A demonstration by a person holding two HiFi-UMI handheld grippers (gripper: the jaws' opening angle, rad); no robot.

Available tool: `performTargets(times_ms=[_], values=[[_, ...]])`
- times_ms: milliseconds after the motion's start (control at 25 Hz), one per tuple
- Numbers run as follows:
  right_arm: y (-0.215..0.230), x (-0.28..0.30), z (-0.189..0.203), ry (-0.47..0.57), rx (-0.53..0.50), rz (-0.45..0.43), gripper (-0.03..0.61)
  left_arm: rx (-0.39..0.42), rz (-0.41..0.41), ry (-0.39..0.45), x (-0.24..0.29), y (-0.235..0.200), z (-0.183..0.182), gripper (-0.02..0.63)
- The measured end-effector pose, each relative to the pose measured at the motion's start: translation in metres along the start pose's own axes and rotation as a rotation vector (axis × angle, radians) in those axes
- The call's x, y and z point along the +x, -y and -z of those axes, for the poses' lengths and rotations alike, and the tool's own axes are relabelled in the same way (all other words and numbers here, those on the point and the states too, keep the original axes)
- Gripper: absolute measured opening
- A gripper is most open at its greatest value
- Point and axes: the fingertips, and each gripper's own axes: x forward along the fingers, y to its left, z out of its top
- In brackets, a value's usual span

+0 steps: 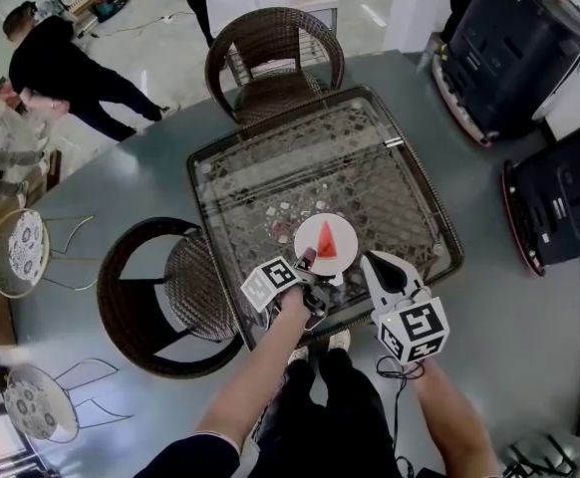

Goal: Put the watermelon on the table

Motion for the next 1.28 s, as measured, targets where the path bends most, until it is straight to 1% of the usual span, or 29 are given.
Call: performTargets(times_ms=[160, 240, 320, 440, 600, 680, 880, 960, 1080, 1200, 1240, 1280], values=[[-0.004, -0.003, -0.007, 0.002, -0.001, -0.003, 0.000, 0.025, -0.032, 0.005, -0.009, 0.003, -0.002, 0.143], [-0.004, -0.003, -0.008, 0.005, -0.001, -0.005, 0.000, 0.053, -0.055, 0.007, -0.011, 0.001, -0.004, 0.147], [-0.005, -0.002, -0.009, 0.007, 0.000, -0.005, 0.000, 0.099, -0.085, 0.014, -0.014, -0.001, -0.007, 0.153], [-0.005, -0.002, -0.006, 0.012, -0.001, -0.006, 0.000, 0.165, -0.124, 0.028, -0.014, -0.005, -0.010, 0.186], [-0.004, -0.002, -0.003, 0.014, -0.001, -0.008, 0.000, 0.253, -0.144, 0.062, -0.014, -0.005, -0.017, 0.233], [-0.005, -0.002, -0.004, 0.013, -0.001, -0.010, 0.000, 0.274, -0.138, 0.074, -0.016, -0.002, -0.019, 0.244], [-0.008, -0.001, -0.004, 0.015, -0.002, -0.015, 0.000, 0.284, -0.125, 0.072, -0.020, -0.001, -0.021, 0.244], [-0.009, -0.001, -0.005, 0.018, -0.003, -0.015, 0.000, 0.307, -0.112, 0.069, -0.024, 0.002, -0.021, 0.244], [-0.011, -0.002, -0.009, 0.025, -0.003, -0.014, 0.000, 0.395, -0.087, 0.078, -0.035, 0.014, -0.023, 0.244], [-0.014, -0.004, -0.014, 0.034, -0.001, -0.013, 0.000, 0.491, -0.037, 0.105, -0.049, 0.034, -0.028, 0.239], [-0.015, -0.004, -0.016, 0.038, 0.000, -0.012, 0.000, 0.524, -0.018, 0.116, -0.054, 0.040, -0.029, 0.227], [-0.016, -0.005, -0.018, 0.043, 0.002, -0.012, 0.000, 0.561, 0.006, 0.127, -0.060, 0.048, -0.030, 0.192]])
